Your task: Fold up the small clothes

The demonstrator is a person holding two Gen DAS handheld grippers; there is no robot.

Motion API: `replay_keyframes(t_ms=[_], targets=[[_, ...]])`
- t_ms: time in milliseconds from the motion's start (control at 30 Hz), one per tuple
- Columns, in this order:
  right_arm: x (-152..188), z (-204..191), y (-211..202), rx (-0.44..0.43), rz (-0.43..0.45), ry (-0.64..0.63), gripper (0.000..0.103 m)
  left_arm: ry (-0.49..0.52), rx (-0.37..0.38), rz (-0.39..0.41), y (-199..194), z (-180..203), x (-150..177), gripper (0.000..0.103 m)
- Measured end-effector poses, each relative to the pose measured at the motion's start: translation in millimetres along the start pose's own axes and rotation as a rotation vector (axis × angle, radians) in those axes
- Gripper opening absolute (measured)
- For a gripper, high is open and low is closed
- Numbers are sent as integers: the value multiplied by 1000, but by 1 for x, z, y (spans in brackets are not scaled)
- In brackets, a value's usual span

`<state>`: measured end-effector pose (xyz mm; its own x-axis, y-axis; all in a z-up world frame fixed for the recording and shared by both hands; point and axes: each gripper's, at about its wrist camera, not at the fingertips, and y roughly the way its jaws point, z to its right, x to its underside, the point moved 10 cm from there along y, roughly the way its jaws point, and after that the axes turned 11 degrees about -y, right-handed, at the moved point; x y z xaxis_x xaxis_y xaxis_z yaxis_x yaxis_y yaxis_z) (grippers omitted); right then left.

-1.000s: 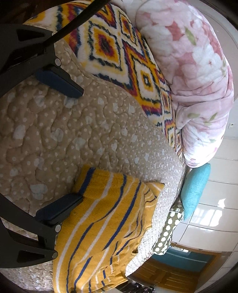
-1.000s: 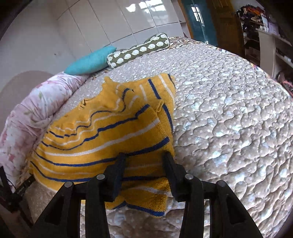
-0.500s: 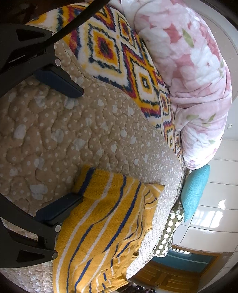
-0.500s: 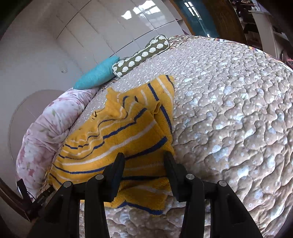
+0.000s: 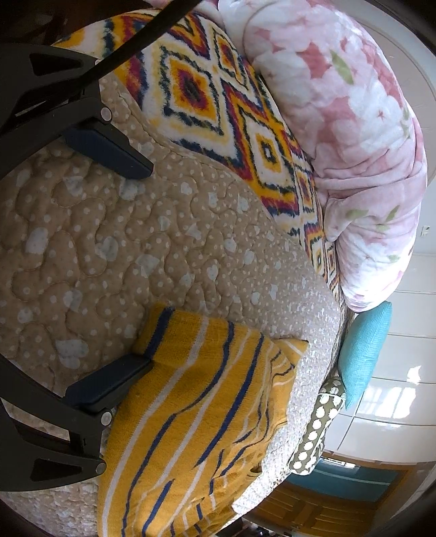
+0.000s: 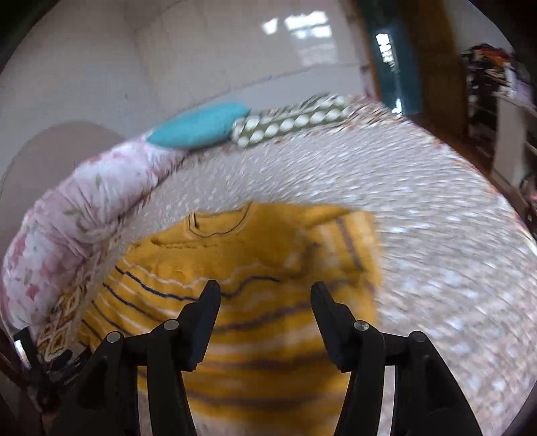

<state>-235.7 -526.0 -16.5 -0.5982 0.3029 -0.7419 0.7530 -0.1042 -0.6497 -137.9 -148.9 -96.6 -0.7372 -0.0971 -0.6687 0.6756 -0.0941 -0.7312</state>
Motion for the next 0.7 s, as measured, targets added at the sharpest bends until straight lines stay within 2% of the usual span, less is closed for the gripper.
replay_keyframes(t_ms=[100, 167, 233, 367, 433, 567, 700], targets=[[-8, -4, 50, -53, -80, -30, 59, 0, 2, 0, 0, 1, 0, 103], [-5, 18, 82, 32, -150, -22, 58, -1, 4, 0, 0, 1, 0, 103], [-5, 41, 95, 73, -179, 20, 55, -1, 3, 0, 0, 0, 0, 103], [-17, 73, 57, 120, -108, 97, 59, -1, 1, -4, 0, 1, 1, 103], [-14, 84, 29, 89, -71, 114, 64, 1, -3, -6, 1, 1, 2, 103], [25, 105, -11, 9, -78, 194, 70, 8, -12, -7, 1, 1, 1, 103], [65, 110, -21, -85, -103, 285, 70, 9, -12, -6, 1, 2, 1, 103]])
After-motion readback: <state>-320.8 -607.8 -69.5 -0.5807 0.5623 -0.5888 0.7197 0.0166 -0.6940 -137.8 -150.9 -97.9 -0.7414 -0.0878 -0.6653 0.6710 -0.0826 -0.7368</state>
